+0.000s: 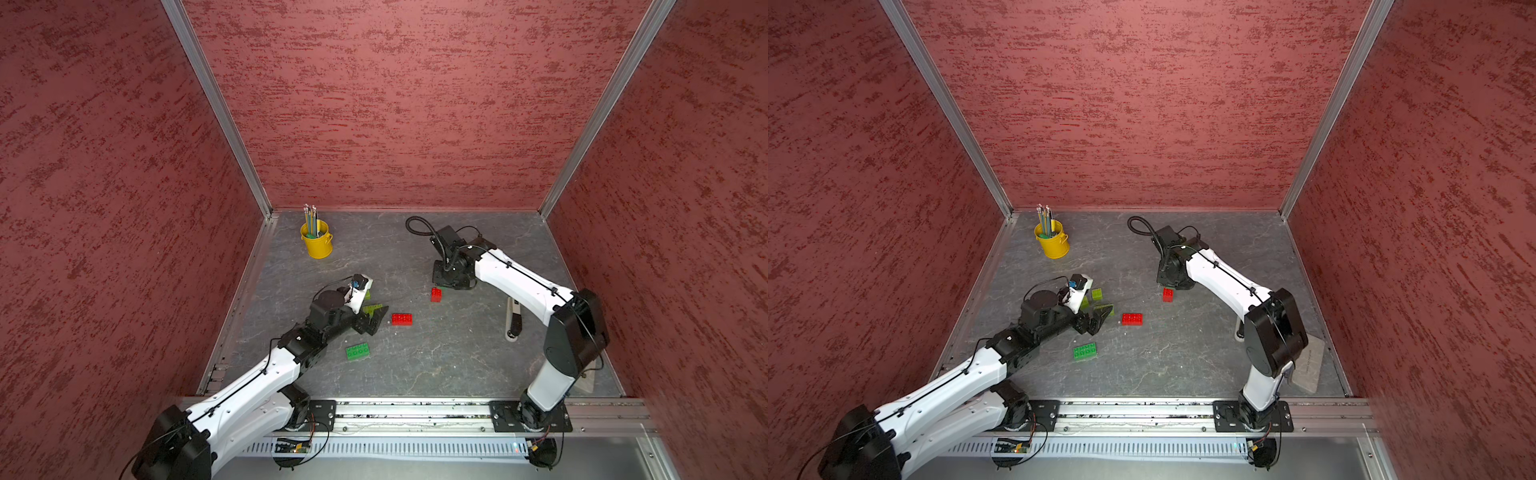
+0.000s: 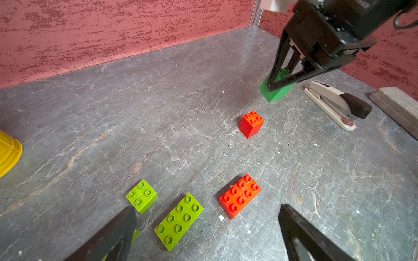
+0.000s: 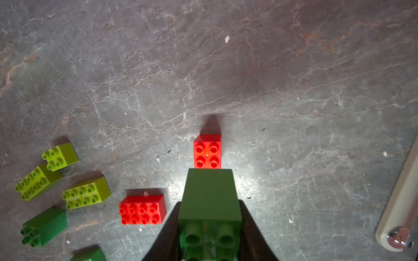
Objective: Assemble a spoon with lego
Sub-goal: Assemble the lego brick with the lego brick.
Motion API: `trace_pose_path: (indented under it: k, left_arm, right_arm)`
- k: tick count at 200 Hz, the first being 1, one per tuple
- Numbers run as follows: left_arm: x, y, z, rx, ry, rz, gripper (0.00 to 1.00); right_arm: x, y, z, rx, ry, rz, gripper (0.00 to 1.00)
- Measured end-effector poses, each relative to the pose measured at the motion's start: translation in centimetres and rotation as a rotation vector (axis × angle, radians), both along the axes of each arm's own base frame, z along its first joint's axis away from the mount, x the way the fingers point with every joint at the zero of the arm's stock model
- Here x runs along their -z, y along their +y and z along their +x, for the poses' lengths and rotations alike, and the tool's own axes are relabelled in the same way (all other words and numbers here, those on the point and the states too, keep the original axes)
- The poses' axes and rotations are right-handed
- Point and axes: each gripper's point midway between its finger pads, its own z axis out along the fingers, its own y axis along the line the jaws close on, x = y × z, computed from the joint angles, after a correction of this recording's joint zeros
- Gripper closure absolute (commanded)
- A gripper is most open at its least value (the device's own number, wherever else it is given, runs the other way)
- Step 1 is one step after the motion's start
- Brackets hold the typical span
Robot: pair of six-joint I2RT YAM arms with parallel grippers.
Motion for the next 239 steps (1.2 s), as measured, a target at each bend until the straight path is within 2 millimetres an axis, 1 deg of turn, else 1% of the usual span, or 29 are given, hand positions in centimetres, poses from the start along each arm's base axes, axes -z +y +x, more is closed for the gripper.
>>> trace_pose_path:
  k: [24,43,65,122,154,239]
  left_arm:
    - [0.4,0.0,0.1,0.002,-0.003,0.001,0.0]
    - [0.5,0.0,0.1,0.002,-0.001,0.002,0.01]
    - [0.3,0.0,0.2,-0.001,-0.009,-0.005,0.0]
    - [0.5,-0.1,0.3,0.002,-0.005,-0.004,0.0]
    - [0.5,-0.1,0.3,0.002,-0.004,-0.004,0.0]
    - [0.5,-0.1,0.3,0.001,-0.004,-0.004,0.01]
  right_arm:
    - [1.6,0.3,0.6,-0.007,0.032,-0.024,0.75]
    - [2.9,0.3,0.6,-0.02,0.059,-0.046,0.75]
    - [3.7,0.3,0.6,-0.037,0.076,-0.059,0.75]
    - [4.0,0.3,0.6,-0.067,0.085,-0.069,0.75]
    - [4.7,0.5,0.5,-0.076,0.105,-0.07,0.75]
    - [4.9,0.8,0.6,-0.085,0.106,-0.057,0.76]
